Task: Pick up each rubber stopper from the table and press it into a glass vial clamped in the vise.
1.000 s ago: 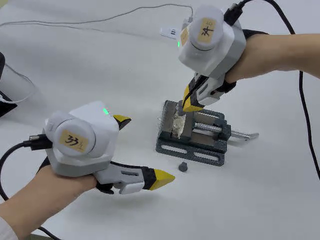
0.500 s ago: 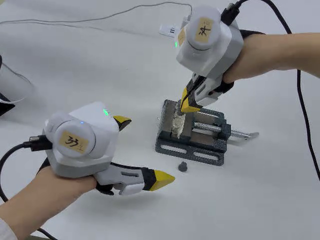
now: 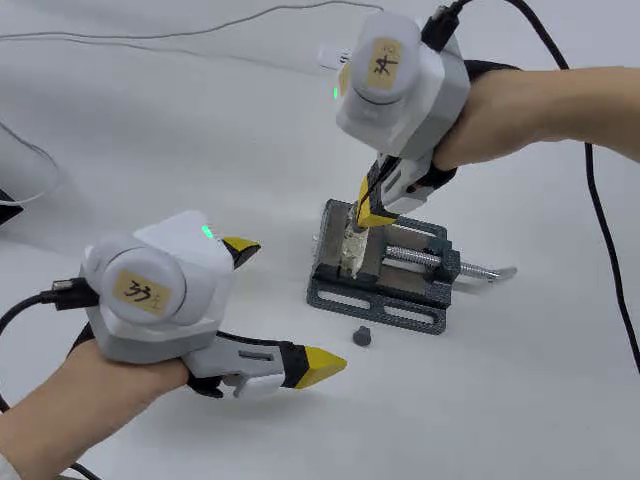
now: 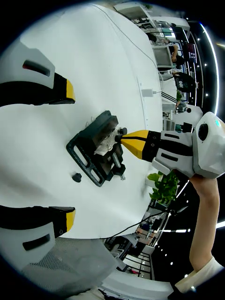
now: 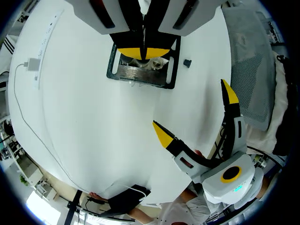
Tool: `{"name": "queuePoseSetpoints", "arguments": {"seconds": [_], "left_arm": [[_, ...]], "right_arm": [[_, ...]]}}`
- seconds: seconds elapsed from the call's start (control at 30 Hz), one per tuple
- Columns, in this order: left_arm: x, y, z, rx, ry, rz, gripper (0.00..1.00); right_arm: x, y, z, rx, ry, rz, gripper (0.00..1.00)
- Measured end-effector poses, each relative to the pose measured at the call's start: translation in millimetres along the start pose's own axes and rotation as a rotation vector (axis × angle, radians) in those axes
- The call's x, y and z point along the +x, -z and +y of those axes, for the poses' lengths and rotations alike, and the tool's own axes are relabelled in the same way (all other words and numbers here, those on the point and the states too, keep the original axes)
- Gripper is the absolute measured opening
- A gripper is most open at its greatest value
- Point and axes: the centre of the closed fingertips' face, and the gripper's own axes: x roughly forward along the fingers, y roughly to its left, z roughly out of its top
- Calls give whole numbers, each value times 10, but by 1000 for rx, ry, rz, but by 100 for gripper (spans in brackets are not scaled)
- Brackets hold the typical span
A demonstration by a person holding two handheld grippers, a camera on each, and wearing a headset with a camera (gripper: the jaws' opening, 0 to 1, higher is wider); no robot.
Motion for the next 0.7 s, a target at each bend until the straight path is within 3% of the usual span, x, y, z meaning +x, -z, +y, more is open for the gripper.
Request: {"name": "queuePoseSetpoints", "arguments": {"seconds": [0.37,0.7], "left_arm": [[-8,-39,65,-11,-15,-15,89],[15,-53,81,-28,-25,-26,89]], "right_arm": [[10,12,-54,67,-33,-5,0],[24,-19,-55,36,-59,29,0]]}}
